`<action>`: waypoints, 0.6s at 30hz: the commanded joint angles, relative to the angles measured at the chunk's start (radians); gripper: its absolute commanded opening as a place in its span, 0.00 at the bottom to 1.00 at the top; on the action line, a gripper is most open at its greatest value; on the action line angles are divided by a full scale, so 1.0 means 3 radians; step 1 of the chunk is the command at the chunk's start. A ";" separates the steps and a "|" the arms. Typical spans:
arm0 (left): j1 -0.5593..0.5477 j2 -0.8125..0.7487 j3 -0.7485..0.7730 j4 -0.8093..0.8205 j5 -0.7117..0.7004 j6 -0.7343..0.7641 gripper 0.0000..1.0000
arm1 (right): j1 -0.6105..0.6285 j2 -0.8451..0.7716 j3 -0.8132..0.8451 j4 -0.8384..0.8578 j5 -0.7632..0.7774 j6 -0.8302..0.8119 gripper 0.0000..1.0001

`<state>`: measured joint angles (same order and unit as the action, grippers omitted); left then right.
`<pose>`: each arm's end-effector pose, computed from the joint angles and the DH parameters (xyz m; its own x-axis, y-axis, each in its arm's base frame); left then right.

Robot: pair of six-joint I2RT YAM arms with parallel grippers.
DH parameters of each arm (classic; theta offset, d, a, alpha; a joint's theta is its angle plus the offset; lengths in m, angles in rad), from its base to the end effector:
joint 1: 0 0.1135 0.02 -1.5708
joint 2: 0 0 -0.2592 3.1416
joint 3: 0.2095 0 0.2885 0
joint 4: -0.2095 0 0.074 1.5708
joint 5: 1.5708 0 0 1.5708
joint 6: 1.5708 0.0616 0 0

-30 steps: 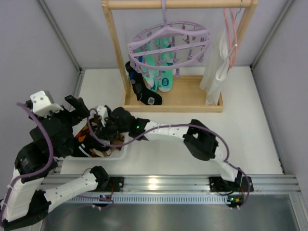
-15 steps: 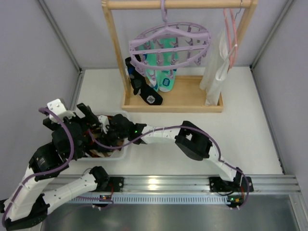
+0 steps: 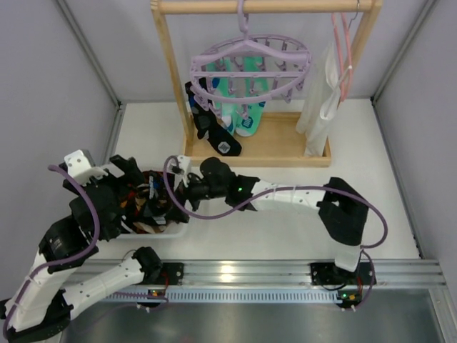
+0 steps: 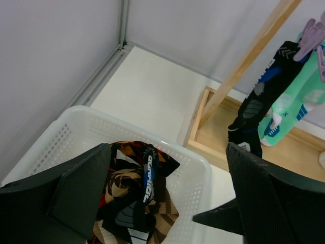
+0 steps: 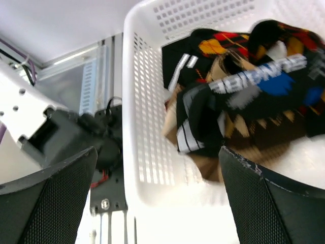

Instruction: Remove the socks clipped to the hanger

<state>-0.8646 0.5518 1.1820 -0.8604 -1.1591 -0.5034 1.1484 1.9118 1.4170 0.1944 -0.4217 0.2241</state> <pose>0.1000 -0.0303 0.4416 0.0028 -0.3007 -0.9537 -0.3119 0.9059 -0.2865 0.1852 0.4736 0.2381 -0.3388 -0.2593 -0.9044 -0.9407 0.0770 0.3304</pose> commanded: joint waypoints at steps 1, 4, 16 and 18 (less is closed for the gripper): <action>-0.0012 0.0068 0.0038 0.0142 0.0355 0.0057 0.99 | -0.0136 -0.0593 -0.0452 0.0410 0.0107 -0.0042 0.99; -0.0012 0.0129 0.0003 0.0316 0.0646 0.0062 0.99 | -0.0274 -0.1043 -0.0994 0.0543 0.0224 -0.0011 0.99; 0.0181 0.1228 -0.0662 0.2340 0.2083 0.0792 0.98 | -0.0852 -0.3354 -0.2662 -0.0136 0.1308 -0.0072 0.99; 0.0634 0.1468 -0.0855 0.2831 0.2828 0.0844 0.98 | -0.0873 -0.3808 -0.2810 -0.0269 0.1288 -0.0082 1.00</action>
<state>-0.8146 0.9356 0.9878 -0.3145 -0.5758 -0.3492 0.9009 0.9413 0.6189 0.1829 -0.1005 0.2100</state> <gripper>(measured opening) 0.985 0.993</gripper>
